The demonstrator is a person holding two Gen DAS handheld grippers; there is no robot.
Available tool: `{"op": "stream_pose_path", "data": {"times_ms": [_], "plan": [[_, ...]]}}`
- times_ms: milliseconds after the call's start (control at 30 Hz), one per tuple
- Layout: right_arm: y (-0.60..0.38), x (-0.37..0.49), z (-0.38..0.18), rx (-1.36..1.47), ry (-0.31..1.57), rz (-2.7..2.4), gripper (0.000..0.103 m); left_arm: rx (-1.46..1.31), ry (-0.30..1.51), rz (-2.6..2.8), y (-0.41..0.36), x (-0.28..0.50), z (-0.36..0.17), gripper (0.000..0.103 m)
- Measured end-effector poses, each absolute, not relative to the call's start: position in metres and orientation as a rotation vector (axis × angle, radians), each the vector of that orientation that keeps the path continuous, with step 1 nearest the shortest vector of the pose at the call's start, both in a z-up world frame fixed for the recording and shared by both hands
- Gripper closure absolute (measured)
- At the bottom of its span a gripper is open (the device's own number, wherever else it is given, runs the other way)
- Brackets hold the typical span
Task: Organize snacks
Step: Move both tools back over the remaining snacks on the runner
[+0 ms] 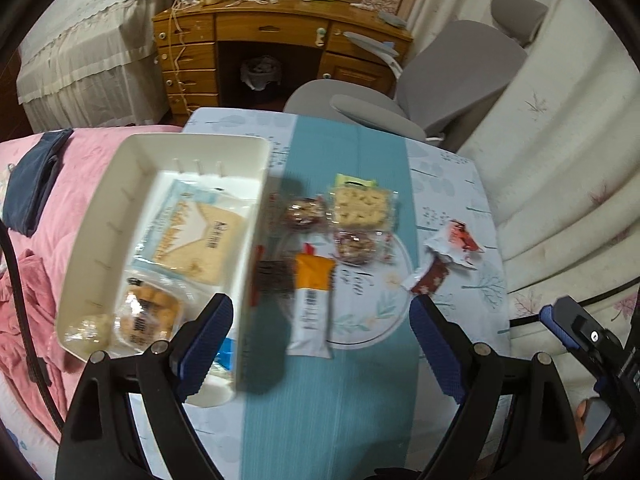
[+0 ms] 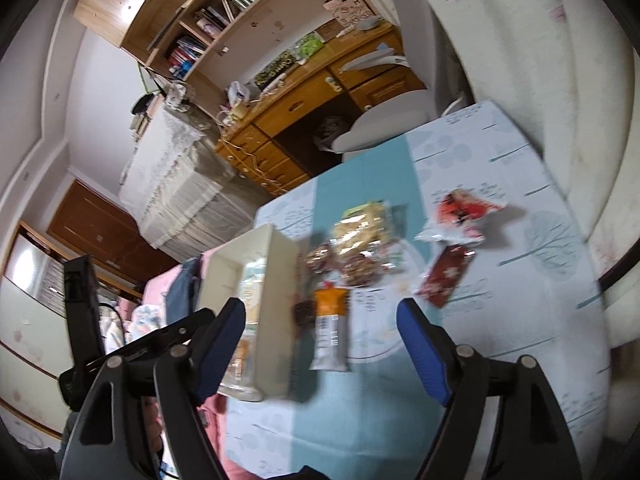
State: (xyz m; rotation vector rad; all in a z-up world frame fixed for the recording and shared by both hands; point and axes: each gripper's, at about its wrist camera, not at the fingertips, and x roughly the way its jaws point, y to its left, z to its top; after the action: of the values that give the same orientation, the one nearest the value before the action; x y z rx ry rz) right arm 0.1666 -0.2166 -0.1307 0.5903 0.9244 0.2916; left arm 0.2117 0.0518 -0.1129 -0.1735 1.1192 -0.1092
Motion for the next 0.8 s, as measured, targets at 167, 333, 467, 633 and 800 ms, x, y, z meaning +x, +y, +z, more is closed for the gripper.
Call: {"op": "stream_pose_path", "data": {"times_ms": [167, 333, 467, 633, 800], "plan": [[-0.237, 0.179, -0.134, 0.512, 0.946, 0.237, 0.018, -0.157, 1.126, -0.14, 0.018, 0.213, -0.125, 0.014], [-0.248, 0.194, -0.132, 0.363, 0.947, 0.2, 0.016, -0.125, 1.134, -0.174, -0.013, 0.218, -0.137, 0.014], [-0.252, 0.211, -0.134, 0.25, 0.944, 0.199, 0.015, -0.11, 1.13, -0.212, -0.036, 0.224, -0.147, 0.014], [-0.257, 0.233, -0.144, 0.148, 0.948, 0.224, 0.015, -0.131, 1.14, -0.256, -0.059, 0.232, -0.165, 0.014], [-0.265, 0.254, -0.166, 0.108, 0.965, 0.27, 0.015, -0.085, 1.121, -0.278, -0.084, 0.239, -0.187, 0.014]]}}
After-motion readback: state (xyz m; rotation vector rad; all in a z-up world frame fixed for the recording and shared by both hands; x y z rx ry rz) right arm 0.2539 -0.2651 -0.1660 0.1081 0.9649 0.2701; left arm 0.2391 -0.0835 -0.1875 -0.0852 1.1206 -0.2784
